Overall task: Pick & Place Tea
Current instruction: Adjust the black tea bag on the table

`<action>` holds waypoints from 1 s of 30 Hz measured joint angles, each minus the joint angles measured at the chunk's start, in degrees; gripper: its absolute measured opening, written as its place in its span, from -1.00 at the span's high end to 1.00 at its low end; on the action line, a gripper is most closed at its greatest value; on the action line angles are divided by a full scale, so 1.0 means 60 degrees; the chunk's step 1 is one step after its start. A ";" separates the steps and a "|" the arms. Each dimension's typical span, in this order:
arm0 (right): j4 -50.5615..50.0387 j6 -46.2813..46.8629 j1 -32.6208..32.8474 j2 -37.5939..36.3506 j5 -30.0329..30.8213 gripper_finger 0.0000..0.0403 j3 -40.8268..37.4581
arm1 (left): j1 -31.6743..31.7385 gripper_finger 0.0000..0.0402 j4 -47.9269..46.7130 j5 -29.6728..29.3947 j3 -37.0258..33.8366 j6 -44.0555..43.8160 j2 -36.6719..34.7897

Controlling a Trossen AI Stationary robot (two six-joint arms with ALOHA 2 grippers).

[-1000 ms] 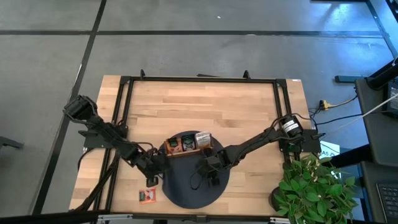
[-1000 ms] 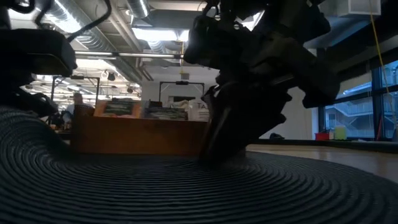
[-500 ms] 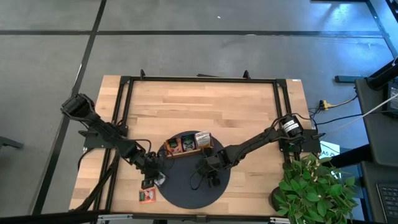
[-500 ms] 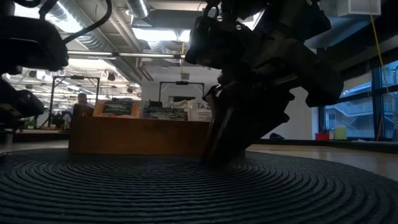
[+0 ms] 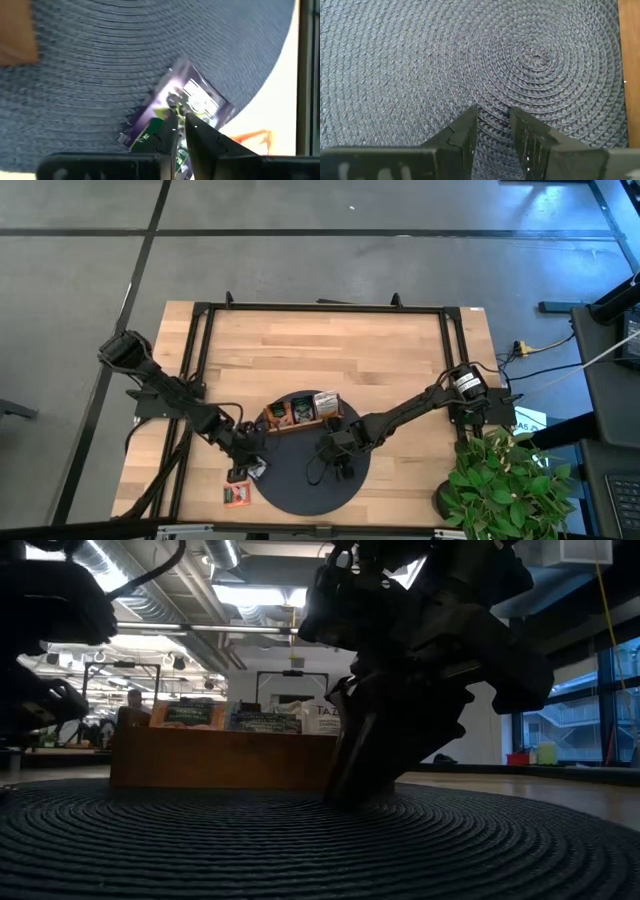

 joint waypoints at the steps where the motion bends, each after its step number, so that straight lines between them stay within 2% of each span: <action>1: 0.0007 0.0000 -0.0003 0.0000 0.0002 0.39 0.0000 | -0.0052 0.83 0.0000 0.0008 0.0002 0.0201 0.0000; 13: 0.0252 -0.0026 -0.0066 0.0007 0.0046 0.40 -0.0004 | -0.0270 0.83 0.0314 -0.0236 0.0060 0.1771 0.0763; 19: 0.0639 -0.0022 -0.0190 0.0044 0.0043 0.40 -0.0011 | -0.0218 0.83 0.1413 -0.0999 0.0008 0.2720 0.0847; 22: 0.0737 -0.0025 -0.0206 0.0044 0.0095 0.40 -0.0015 | -0.0112 0.83 0.1470 -0.1346 0.0015 0.2975 0.0999; 30: 0.0808 0.0051 -0.0199 0.0044 0.0110 0.40 -0.0015 | 0.0480 0.83 0.2315 -0.1128 0.0040 0.4136 0.1530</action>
